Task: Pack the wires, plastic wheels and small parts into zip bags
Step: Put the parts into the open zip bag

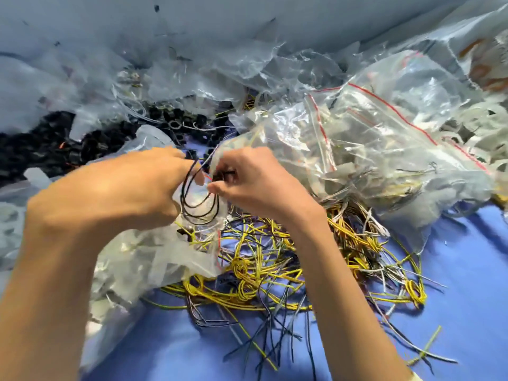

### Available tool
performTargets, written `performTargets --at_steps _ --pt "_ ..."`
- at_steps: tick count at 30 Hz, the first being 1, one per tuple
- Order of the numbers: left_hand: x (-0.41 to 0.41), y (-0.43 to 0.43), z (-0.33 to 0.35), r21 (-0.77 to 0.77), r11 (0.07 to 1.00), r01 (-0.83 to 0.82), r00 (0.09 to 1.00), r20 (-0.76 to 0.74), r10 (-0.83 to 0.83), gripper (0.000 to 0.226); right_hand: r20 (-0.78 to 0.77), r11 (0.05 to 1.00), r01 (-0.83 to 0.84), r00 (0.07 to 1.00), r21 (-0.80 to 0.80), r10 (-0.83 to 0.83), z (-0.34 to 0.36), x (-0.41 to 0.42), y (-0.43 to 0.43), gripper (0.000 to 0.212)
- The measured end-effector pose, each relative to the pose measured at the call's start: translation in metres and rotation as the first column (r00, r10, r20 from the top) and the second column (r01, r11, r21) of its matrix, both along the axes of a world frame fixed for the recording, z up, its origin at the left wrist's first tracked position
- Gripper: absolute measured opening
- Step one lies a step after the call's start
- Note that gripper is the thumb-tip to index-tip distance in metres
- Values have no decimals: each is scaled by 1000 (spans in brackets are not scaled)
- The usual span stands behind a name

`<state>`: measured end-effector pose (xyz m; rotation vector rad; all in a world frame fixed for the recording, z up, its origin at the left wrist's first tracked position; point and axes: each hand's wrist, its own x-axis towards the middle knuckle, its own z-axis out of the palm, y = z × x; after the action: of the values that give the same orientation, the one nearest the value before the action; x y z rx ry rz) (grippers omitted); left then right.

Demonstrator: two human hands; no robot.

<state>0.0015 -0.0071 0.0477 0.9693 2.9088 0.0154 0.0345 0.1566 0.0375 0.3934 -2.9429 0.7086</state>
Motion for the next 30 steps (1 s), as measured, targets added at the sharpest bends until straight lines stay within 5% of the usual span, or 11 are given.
performTargets --at_steps 8,12,16,18,22,25,30 --pt "-4 -27 12 128 987 -97 995 -20 101 32 -57 955 -20 998 -296 3 2 3 -6 10" --pt "-2 -23 32 160 983 -93 994 69 83 30 -23 735 -36 999 -677 28 3 1 -7 19" --pt "-1 -13 45 162 983 -82 991 121 62 33 49 583 10 997 -812 52 1 -2 -10 25" --pt "0 -4 49 143 985 -93 984 164 69 23 95 641 25 993 -767 76 1 -2 -9 22" --pt "2 7 46 215 976 -43 982 191 1 39 43 889 -35 997 -456 61 8 2 -5 5" --pt "2 8 45 266 963 -42 987 160 -1 18 4 948 -73 997 -309 78 15 9 -6 16" --pt "6 3 47 358 933 -11 999 44 -5 21 -61 968 -129 991 -218 118 24 14 -7 40"
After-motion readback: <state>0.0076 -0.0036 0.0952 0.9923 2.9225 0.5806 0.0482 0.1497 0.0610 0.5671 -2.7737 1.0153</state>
